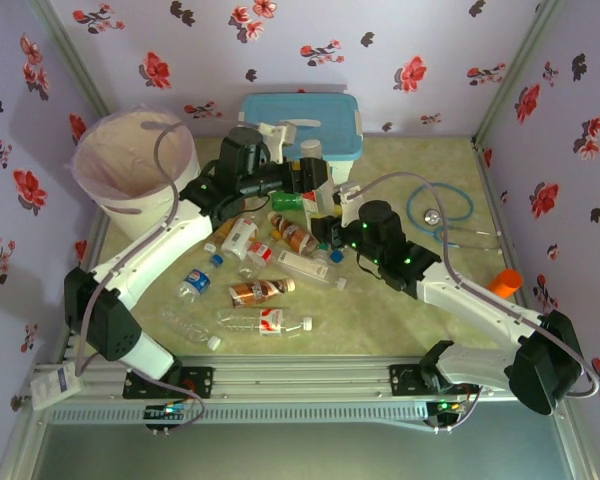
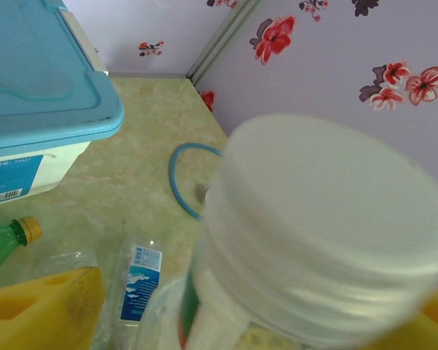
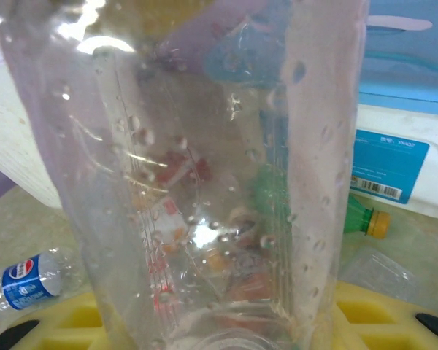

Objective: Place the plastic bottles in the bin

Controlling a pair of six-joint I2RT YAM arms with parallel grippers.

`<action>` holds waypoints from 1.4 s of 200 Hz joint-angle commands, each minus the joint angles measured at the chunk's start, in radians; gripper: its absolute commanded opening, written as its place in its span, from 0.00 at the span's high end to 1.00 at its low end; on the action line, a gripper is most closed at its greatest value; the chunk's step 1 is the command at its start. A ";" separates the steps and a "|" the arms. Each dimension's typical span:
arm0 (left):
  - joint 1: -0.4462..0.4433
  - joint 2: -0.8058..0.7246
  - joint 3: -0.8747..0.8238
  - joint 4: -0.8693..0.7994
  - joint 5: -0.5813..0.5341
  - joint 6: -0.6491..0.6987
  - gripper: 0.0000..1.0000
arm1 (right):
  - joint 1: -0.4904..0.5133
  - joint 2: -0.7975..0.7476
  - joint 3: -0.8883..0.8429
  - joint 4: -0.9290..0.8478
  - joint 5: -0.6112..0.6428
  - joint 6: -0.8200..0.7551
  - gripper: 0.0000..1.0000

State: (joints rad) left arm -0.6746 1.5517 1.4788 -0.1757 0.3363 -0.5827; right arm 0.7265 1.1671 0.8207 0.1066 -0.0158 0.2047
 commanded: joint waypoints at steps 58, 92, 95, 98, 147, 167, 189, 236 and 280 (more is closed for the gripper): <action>-0.006 0.023 0.037 0.057 -0.033 0.018 0.50 | 0.016 0.023 -0.011 0.084 -0.041 0.052 0.71; -0.008 0.021 0.034 0.064 -0.035 0.022 0.59 | 0.016 0.022 -0.016 0.083 -0.042 0.052 0.67; -0.007 0.022 0.034 0.064 -0.036 0.024 0.60 | 0.015 0.021 -0.018 0.083 -0.042 0.053 0.66; -0.006 0.021 0.034 0.064 -0.036 0.023 0.60 | 0.016 0.020 -0.018 0.083 -0.044 0.053 0.64; 0.011 0.012 0.061 0.031 -0.043 0.058 0.60 | 0.013 -0.048 -0.027 0.010 -0.013 -0.024 0.08; 0.029 0.006 0.086 -0.001 -0.043 0.080 0.61 | 0.004 -0.098 -0.037 -0.041 0.004 -0.065 0.01; 0.047 0.000 0.097 -0.003 -0.043 0.074 0.66 | -0.015 -0.143 -0.057 -0.062 0.009 -0.054 0.02; 0.048 0.025 0.086 0.000 -0.030 0.047 0.72 | -0.022 -0.121 -0.064 -0.078 0.017 -0.030 0.07; 0.081 -0.018 0.138 -0.079 -0.070 0.115 0.73 | -0.057 -0.207 -0.095 -0.058 0.084 -0.025 0.05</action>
State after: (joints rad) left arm -0.6212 1.5719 1.5524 -0.2146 0.2951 -0.5190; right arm 0.6964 1.0328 0.7525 0.0246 0.0055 0.1726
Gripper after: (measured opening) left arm 0.406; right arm 0.947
